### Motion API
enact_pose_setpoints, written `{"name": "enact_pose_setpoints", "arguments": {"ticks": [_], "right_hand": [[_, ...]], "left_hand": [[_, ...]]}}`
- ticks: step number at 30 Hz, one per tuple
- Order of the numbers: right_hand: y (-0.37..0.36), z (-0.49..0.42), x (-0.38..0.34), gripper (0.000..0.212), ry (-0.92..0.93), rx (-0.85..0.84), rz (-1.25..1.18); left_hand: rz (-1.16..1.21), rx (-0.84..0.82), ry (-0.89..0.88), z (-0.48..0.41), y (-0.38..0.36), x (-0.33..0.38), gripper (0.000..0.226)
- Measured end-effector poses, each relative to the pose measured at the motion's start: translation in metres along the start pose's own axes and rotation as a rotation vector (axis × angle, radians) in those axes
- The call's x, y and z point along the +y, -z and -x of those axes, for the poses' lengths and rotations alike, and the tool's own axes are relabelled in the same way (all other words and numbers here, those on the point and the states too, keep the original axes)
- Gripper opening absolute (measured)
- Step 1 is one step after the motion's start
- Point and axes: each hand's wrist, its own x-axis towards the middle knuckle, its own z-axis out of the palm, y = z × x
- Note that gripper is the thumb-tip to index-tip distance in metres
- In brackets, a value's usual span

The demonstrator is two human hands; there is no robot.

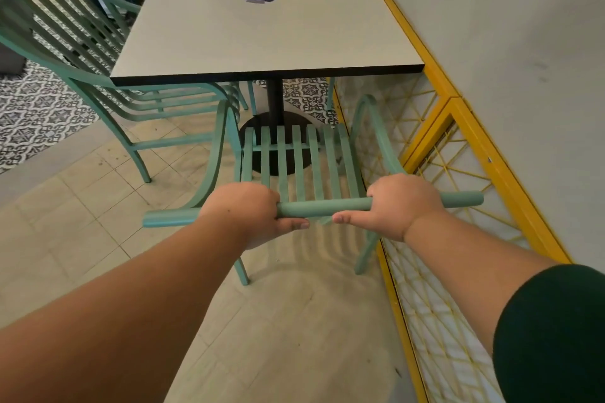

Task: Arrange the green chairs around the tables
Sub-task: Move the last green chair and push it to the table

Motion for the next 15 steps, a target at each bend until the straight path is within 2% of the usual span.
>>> {"name": "enact_pose_setpoints", "arguments": {"ticks": [6, 15], "right_hand": [[0.003, -0.026, 0.010, 0.107, 0.021, -0.009, 0.019], [0.000, -0.043, 0.022, 0.107, 0.021, 0.002, 0.066]], "left_hand": [[-0.002, 0.001, 0.009, -0.025, 0.006, -0.003, 0.080], [0.011, -0.003, 0.019, -0.041, 0.004, -0.001, 0.088]]}}
